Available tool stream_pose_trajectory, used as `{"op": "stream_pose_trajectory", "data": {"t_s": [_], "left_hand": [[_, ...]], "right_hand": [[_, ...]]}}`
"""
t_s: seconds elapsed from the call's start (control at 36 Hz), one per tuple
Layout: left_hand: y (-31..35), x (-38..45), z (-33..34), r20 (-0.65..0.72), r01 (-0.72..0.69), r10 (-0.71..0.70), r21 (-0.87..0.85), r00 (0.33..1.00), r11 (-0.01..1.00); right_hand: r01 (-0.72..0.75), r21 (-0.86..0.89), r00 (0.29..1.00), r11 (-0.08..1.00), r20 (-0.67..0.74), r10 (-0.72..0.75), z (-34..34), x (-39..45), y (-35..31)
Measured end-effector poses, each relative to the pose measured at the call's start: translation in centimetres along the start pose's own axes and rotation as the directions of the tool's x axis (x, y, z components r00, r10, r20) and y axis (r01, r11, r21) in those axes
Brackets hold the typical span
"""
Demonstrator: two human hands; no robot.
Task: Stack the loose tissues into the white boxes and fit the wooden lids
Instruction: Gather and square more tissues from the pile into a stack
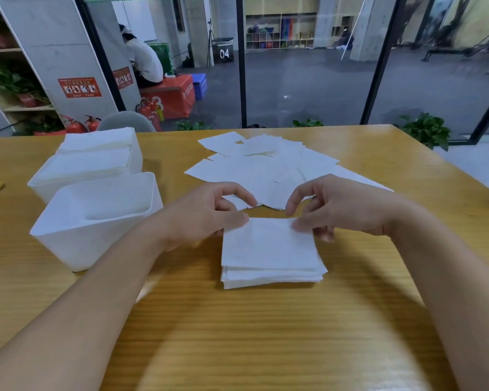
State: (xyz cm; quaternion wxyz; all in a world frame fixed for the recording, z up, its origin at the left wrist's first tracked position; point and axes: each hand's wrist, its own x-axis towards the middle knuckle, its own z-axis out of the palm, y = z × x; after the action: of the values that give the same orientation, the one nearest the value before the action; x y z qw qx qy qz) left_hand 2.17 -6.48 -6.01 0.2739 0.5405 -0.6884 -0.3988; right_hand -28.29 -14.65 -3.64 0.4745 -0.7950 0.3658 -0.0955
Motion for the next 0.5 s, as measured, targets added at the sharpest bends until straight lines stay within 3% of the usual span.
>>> {"op": "stream_pose_trajectory", "data": {"t_s": [0.22, 0.31, 0.39, 0.5], "left_hand": [[0.2, -0.4, 0.3, 0.066, 0.029, -0.029, 0.001, 0.997, 1.0], [0.1, -0.4, 0.2, 0.063, 0.047, -0.054, 0.105, 0.997, 0.993], [0.2, -0.5, 0.1, 0.054, 0.06, -0.068, 0.136, 0.996, 0.989], [-0.1, -0.2, 0.2, -0.068, 0.021, -0.01, 0.158, 0.998, 0.987]], "right_hand": [[-0.081, -0.098, 0.994, 0.992, 0.065, 0.088, 0.5, -0.1, 0.1], [-0.083, -0.157, 0.994, 0.984, 0.059, 0.093, 0.5, -0.1, 0.1], [-0.074, -0.279, 0.991, 0.957, -0.13, 0.038, 0.3, 0.4, 0.5], [-0.003, -0.429, 0.884, 0.903, -0.423, -0.197, 1.3, 2.4, 2.2]]}}
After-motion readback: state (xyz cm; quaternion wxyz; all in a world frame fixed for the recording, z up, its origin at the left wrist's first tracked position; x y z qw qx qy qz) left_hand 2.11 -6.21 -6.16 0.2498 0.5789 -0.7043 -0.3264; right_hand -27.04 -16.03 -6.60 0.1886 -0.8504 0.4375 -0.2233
